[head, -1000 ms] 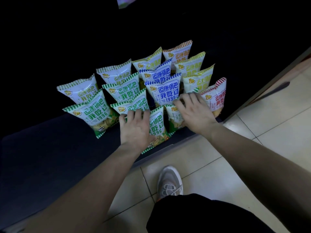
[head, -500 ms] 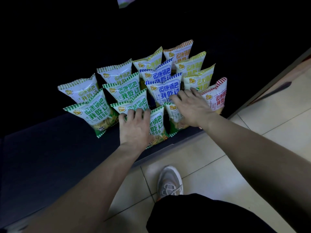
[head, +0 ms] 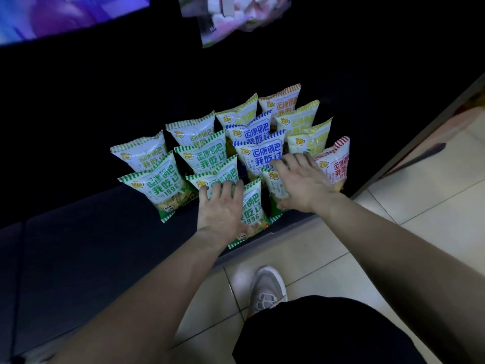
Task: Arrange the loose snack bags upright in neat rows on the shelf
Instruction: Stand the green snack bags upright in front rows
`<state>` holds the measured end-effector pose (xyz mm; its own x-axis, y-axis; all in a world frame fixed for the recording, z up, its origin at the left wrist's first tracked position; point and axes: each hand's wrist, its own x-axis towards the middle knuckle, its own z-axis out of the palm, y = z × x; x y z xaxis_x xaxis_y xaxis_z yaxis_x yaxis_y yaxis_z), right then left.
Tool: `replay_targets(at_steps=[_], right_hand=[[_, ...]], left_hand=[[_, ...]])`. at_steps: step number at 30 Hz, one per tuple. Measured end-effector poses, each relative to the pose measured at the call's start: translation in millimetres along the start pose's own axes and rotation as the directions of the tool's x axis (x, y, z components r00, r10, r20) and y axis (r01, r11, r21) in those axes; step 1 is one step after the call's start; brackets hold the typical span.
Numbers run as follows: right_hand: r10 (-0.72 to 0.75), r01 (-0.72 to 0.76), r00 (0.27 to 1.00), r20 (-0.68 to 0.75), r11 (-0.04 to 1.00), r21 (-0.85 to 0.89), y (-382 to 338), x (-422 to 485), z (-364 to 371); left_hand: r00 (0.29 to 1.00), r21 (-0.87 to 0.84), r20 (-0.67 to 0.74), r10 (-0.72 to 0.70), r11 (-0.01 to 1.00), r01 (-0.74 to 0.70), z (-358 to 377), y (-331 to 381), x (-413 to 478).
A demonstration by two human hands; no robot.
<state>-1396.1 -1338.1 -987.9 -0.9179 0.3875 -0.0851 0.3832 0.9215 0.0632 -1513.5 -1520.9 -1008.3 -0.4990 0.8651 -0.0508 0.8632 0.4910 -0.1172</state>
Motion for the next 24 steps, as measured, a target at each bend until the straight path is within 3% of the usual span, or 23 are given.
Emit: replay_targets(at_steps=[8,10,16,24], right_hand=[[0.061,-0.071,0.992,0.113,0.993,0.094,-10.5,-10.9,-6.9],[0.074,-0.079,0.996,0.054,0.992,0.101,-28.6,-26.3,-52.0],[0.12,-0.13,0.99,0.078,0.982,0.134,-20.7,-15.8,-68.0],[0.089,-0.094,0.994,0.06,0.991,0.098,-4.3,69.1,-55.6]], left_hand=[[0.996,-0.09,0.067,-0.052,0.994,0.058,-11.2,-17.2,-4.9],[0.998,-0.079,-0.022,-0.053,0.996,0.051,-47.4,-37.6,-27.3],[0.996,-0.176,0.013,-0.091,0.98,0.092,-60.3,-50.0,-15.4],[0.991,-0.268,0.05,-0.123,0.954,0.132,-38.4,-88.1,40.6]])
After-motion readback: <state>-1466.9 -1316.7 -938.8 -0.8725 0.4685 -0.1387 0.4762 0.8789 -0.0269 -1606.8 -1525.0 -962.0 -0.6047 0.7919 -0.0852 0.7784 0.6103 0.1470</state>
